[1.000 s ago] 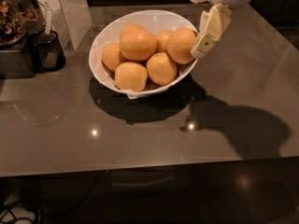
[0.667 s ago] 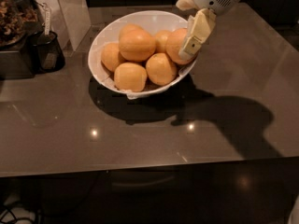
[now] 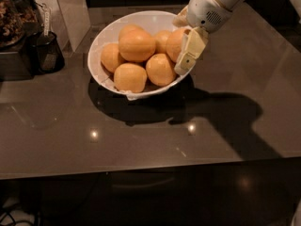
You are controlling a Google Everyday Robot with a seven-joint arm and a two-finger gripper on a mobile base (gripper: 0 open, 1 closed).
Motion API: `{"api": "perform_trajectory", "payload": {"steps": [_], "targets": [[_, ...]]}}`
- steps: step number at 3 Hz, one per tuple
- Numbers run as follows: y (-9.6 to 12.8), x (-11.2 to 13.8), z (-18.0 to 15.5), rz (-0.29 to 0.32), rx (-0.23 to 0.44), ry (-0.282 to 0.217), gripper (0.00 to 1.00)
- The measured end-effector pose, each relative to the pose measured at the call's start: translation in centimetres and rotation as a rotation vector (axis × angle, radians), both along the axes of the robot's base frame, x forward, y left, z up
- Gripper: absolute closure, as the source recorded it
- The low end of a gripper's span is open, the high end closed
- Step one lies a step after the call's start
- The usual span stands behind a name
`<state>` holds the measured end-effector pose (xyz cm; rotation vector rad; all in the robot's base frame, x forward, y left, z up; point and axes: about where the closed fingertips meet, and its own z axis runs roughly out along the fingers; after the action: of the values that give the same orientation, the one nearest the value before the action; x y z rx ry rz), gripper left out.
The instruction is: Pick orange from white bowl
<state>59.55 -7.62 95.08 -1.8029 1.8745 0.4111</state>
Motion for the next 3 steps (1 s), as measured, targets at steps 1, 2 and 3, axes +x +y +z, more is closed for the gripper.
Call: {"api": "perform_trajectory", "payload": {"steps": [1, 2, 3], "targets": [[0.10, -0.03, -0.33, 0.002, -0.002, 0.006, 0.19], [0.11, -0.03, -0.33, 0.002, -0.002, 0.006, 0.42], [0.11, -0.03, -0.33, 0.002, -0.002, 0.006, 0.65]]}}
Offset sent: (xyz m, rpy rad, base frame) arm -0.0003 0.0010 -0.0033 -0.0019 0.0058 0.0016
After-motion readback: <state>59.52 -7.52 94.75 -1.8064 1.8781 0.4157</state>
